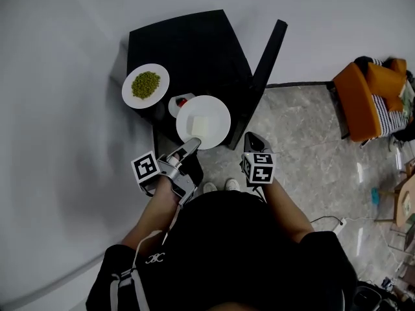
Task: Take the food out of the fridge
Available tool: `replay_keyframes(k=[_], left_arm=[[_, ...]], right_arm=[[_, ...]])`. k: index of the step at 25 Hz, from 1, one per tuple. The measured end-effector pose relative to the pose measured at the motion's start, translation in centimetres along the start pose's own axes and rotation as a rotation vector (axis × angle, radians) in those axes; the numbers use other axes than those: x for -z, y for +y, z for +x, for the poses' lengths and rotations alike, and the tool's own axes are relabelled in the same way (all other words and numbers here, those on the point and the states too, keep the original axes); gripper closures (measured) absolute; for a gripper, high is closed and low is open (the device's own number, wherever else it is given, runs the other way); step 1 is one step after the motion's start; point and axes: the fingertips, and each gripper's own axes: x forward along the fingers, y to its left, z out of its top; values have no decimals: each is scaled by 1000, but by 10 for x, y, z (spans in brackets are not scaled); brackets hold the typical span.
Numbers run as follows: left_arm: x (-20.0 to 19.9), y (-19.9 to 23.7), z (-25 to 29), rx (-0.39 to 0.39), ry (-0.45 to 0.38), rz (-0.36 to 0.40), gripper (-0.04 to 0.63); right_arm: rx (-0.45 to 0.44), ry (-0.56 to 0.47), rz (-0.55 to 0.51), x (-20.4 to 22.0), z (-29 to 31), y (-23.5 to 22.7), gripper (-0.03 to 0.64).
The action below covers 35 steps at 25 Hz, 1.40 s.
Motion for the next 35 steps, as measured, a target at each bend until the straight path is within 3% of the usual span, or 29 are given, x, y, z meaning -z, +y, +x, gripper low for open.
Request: replay_keyframes(k=[11, 24, 35], left_arm=[[-29, -50, 17, 48, -41, 64, 586], [-70, -69, 57, -12, -149, 75, 583], [-81, -61, 75, -76, -230, 77, 580]], right_arm=[[-7, -6, 0, -5, -1, 0, 624], [46, -17, 54, 2, -15, -22, 624], [76, -10, 90, 13, -32, -36, 624]])
